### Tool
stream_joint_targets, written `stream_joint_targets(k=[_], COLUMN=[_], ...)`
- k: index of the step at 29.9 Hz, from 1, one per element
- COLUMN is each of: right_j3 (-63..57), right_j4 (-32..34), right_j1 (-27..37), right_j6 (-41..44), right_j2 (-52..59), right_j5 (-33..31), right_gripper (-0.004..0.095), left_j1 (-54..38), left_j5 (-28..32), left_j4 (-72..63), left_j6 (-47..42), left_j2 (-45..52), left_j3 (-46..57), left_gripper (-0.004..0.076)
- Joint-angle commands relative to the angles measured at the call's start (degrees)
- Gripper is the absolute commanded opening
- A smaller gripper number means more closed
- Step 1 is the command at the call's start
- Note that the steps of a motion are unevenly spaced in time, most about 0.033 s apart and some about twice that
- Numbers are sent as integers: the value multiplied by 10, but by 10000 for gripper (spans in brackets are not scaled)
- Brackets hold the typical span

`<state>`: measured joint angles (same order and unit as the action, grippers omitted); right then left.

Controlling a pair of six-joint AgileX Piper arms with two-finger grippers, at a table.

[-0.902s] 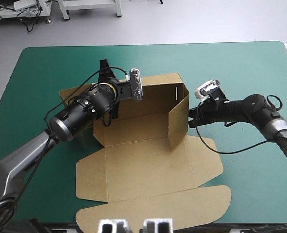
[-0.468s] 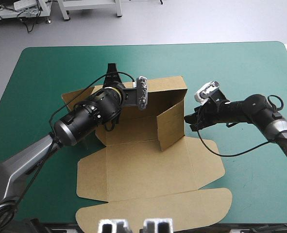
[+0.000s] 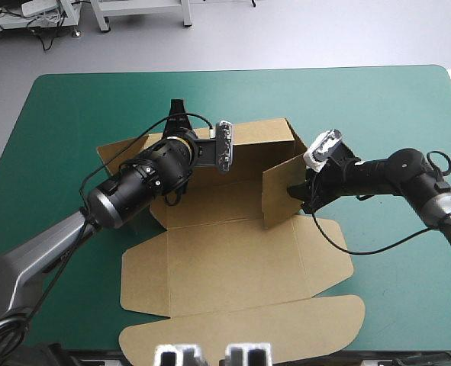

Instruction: Fold the box

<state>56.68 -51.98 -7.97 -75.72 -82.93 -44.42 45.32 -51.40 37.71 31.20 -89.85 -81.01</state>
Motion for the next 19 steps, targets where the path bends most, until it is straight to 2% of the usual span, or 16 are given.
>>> stream_joint_targets(k=[1, 3, 13, 19], right_j3=[13, 13, 13, 13], right_j4=[-84, -105, -106, -112], right_j1=[4, 1, -14, -14], right_j6=[-46, -59, -42, -35], right_j2=[11, 9, 9, 9], right_j5=[11, 13, 28, 69], right_gripper=[553, 553, 553, 554], left_j1=[12, 12, 12, 17], left_j5=[12, 11, 1, 16], left_j4=[-58, -59, -75, -81], left_j6=[3, 3, -44, -71], left_j2=[6, 3, -20, -31], left_j3=[-9, -9, -9, -11], left_gripper=[-10, -10, -9, -10])
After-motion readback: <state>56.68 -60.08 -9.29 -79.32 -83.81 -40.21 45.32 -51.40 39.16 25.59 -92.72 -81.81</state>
